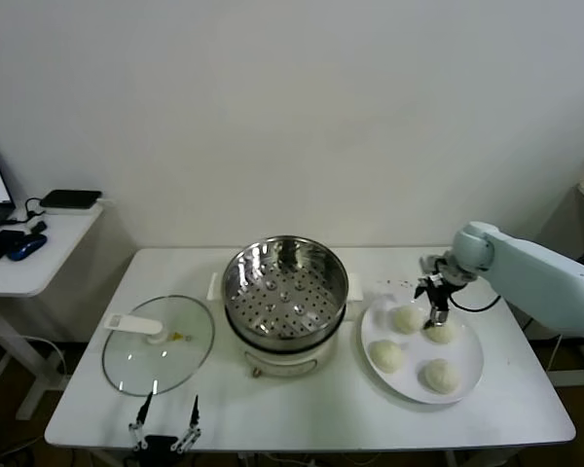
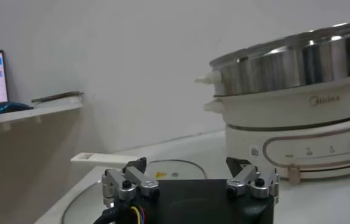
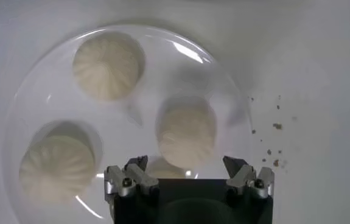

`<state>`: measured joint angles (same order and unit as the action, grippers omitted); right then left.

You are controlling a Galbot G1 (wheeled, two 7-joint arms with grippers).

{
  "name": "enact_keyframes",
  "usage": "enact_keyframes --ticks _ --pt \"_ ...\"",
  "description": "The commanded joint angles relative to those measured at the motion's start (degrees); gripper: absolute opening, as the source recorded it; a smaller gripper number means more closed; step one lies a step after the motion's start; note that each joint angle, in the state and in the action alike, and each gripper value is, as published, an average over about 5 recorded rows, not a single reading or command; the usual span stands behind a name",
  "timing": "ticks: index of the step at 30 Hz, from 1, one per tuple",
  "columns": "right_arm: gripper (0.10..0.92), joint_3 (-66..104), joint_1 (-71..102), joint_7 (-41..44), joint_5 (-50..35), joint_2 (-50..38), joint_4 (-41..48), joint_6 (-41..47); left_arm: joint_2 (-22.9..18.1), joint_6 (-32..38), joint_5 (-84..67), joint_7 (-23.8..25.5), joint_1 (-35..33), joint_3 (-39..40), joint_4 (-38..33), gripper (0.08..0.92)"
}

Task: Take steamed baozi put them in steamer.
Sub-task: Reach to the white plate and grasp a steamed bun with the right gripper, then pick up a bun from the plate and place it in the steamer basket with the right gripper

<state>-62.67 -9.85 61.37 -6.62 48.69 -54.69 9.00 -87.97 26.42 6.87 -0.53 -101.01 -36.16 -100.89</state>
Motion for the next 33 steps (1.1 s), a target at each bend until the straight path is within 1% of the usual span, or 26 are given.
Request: enact_keyframes --ticks 1,8,10,12,17,20,27,31,33 --pt "0.823 -0.1 1.3 0.8 0.9 4.2 5.3 -1.1 0.2 0.1 -0.1 0.2 0.2 -0.4 0.6 0.823" --pt "0.823 0.4 1.4 0.7 1.2 5.7 7.3 -1.2 0.2 0.3 0.1 0.2 0.7 -1.0 1.4 0.823" --pt "0.809 0.5 1.3 0.7 1.3 5.9 7.6 -1.2 0.2 0.3 0.1 0.2 0.8 -1.0 1.4 0.823" --pt "0.771 0.4 1.1 0.7 1.2 6.0 7.7 -1.3 0.2 0.4 0.2 0.2 0.9 -1.0 1.5 0.823" --pt "0.644 0.3 1.0 0.9 1.0 5.9 7.1 -1.4 0.2 0.5 0.3 0.2 0.8 -1.0 1.5 0.823" --pt "0.616 0.2 0.7 0.9 0.8 5.6 6.4 -1.3 0.2 0.6 0.5 0.2 0.7 -1.1 1.4 0.823" --pt "0.611 -5.1 -5.9 1.5 -2.6 3.0 1.3 -2.5 0.3 0.9 1.0 0.2 0.2 -1.1 0.9 0.823" --pt "0.611 -13.7 -15.4 2.0 -8.2 1.4 -2.9 -7.3 0.5 1.1 1.3 0.2 -0.1 -1.1 0.7 0.823" --pt "0.611 -17.0 -20.3 2.1 -11.1 1.4 -4.3 -11.5 0.5 1.1 1.5 0.1 -0.2 -1.0 0.7 0.823"
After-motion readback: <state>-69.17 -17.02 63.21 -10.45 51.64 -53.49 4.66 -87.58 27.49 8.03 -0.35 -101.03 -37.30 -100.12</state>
